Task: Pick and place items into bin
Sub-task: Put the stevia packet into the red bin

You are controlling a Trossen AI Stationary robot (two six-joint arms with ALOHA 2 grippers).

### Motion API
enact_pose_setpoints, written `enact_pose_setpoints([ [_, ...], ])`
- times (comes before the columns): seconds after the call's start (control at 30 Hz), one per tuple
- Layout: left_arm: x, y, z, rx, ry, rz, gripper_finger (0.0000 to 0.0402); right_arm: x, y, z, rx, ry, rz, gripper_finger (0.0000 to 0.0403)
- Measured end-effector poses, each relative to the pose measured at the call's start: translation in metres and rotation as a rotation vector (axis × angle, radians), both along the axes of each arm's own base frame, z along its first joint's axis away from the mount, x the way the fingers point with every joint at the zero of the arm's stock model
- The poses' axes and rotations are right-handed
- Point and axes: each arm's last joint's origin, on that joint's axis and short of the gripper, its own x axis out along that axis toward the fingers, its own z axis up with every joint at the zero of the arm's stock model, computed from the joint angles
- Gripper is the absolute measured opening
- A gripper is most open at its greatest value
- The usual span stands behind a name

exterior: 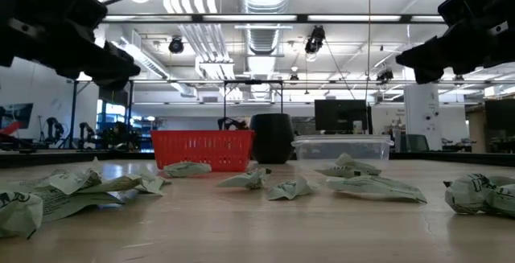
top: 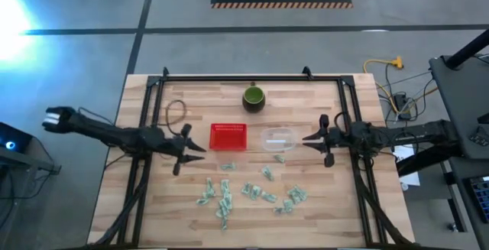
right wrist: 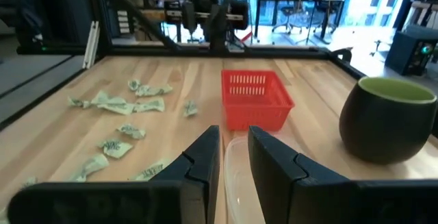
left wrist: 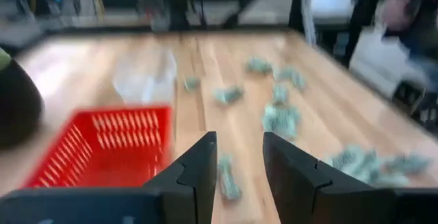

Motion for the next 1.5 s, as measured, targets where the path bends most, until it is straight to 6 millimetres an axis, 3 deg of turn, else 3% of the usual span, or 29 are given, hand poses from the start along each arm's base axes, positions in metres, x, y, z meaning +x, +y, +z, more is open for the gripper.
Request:
enact_pose_setpoints([
  [0.17,0.027,-0.023,0.021,0.098,0.113,-0.047,0.0102,0.002,0.000,-0.003,0.012,0.034,-0.001,0.0068],
  [0.43,0.073,-0.060,0.051,0.296,0.364,0.061,0.0102,0.003,0.000,-0.005,0.016,0.054,0.001,0.0068],
  [0.57,0.095,-0.072,0.052,0.309,0.483,0.091,0.0102,0.003,0.000,-0.005,0.021,0.054,0.003,0.0068],
  [0.77,0.124,-0.085,0.033,0.346,0.588,0.096,0.0102,0.003,0.000,-0.005,0.020,0.053,0.003,0.0068],
  [0.93,0.137,-0.089,0.025,0.392,0.708,0.167,0.0102,0.003,0.000,-0.005,0.020,0.053,0.003,0.0068],
  [1.13,0.145,-0.088,0.025,0.392,0.724,0.248,0.0102,0.003,0.000,-0.005,0.017,0.052,0.003,0.0068],
  [1.5,0.150,-0.068,0.016,0.225,0.794,0.262,0.0103,0.003,0.000,-0.005,0.023,0.052,0.002,0.0068],
])
